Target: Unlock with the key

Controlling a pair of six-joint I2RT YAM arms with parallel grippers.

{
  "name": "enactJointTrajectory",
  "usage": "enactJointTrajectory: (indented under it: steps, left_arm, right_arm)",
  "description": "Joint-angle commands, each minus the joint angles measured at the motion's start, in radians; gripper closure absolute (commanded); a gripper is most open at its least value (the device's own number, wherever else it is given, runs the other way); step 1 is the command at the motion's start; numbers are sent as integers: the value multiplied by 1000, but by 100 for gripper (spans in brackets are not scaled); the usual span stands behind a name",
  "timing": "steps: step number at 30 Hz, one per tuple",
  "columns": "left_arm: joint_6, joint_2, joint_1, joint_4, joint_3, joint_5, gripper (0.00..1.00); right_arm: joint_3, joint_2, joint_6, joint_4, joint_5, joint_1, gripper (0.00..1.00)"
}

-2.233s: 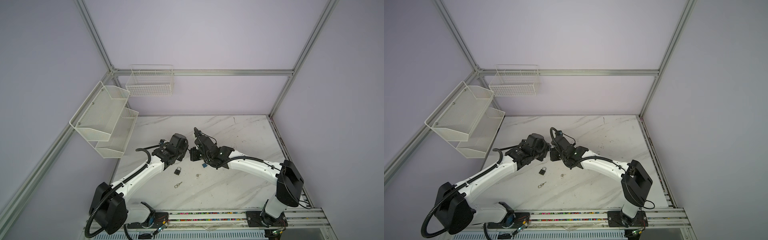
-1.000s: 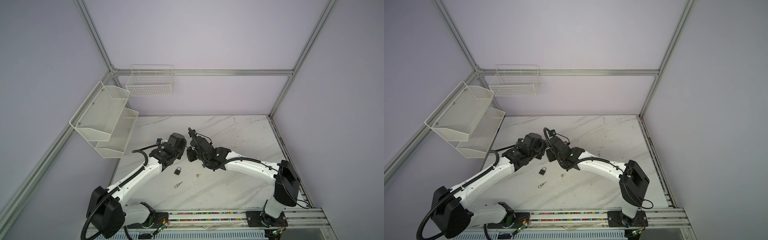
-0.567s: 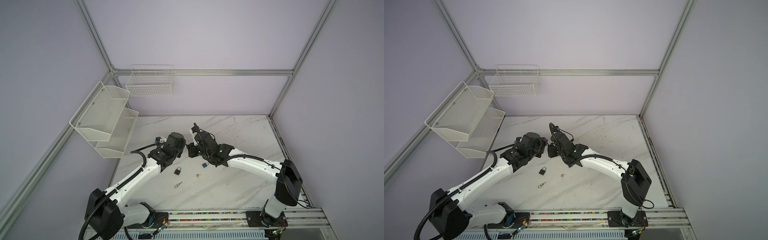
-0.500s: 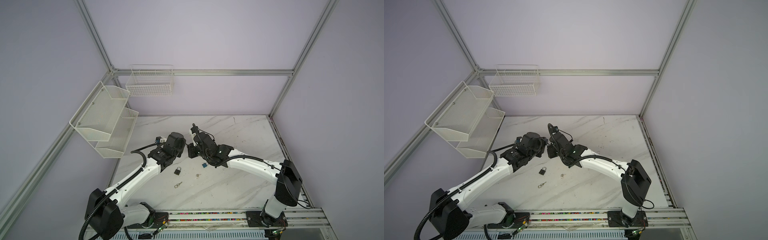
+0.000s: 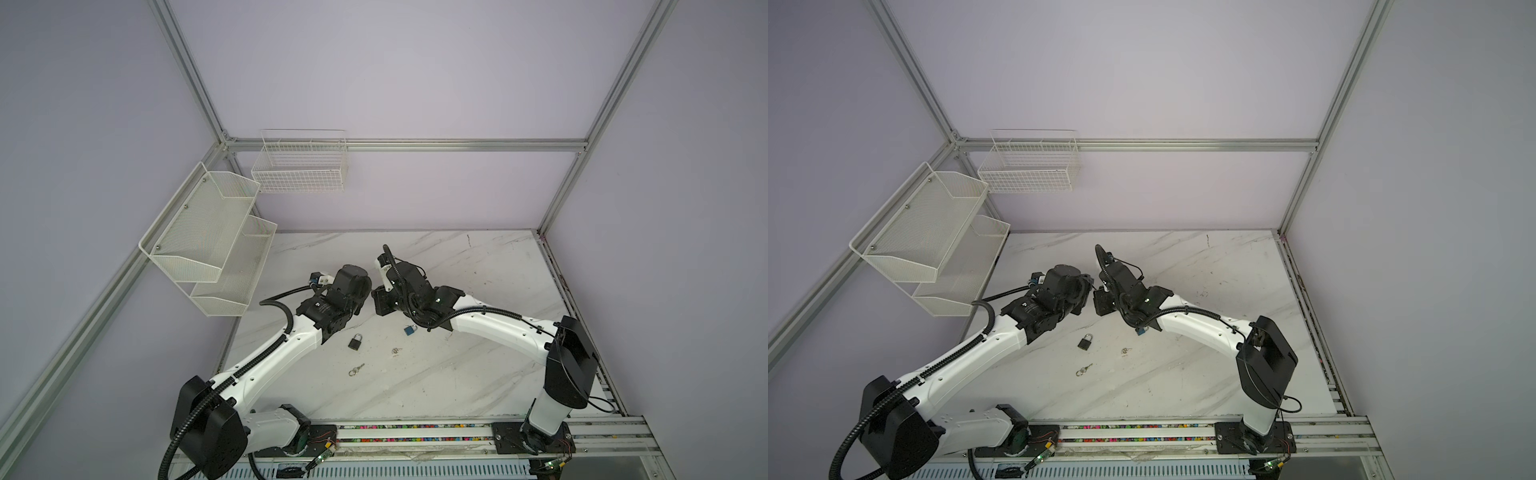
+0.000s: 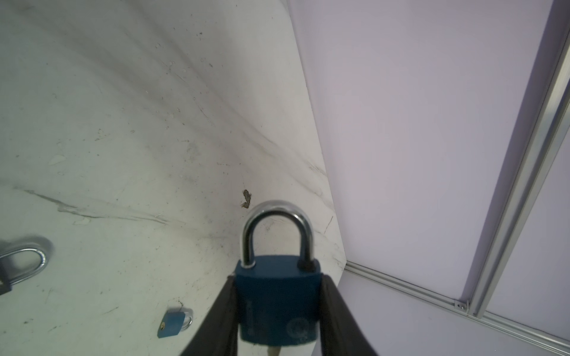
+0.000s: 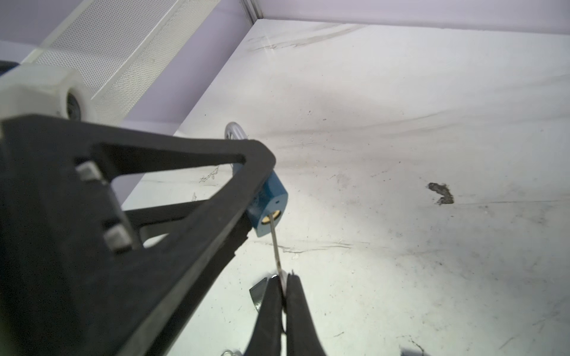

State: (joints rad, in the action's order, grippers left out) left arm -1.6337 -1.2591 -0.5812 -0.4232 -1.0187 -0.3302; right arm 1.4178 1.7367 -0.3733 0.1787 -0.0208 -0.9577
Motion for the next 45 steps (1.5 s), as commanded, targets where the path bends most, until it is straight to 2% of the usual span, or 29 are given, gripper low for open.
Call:
enactJointTrajectory:
  steps: [1,4,12,34,41,45]
  left_arm:
    - [66,4,-90,-45,9,225,96]
    - [68,2,-61,7,53,233,96]
    - [74,8,-18,-12,78,177,96]
    - [91,-23,44,-23,72,140,96]
    - [80,-28,61,-12,89,137,95]
    - [89,-34,73,-15,59,131,95]
  right_arm:
    - [63,6,-34,-185,-27,-3,100]
    - [48,-5,-23,-160,20,-3,100]
    - [7,-43,-22,-120,44,-3,100]
    - [19,-25,-54,-62,-14,-3,100]
    - [50,-4,-22,-44,3,-3,100]
    - [47,6,-24,-42,-34,-4,100]
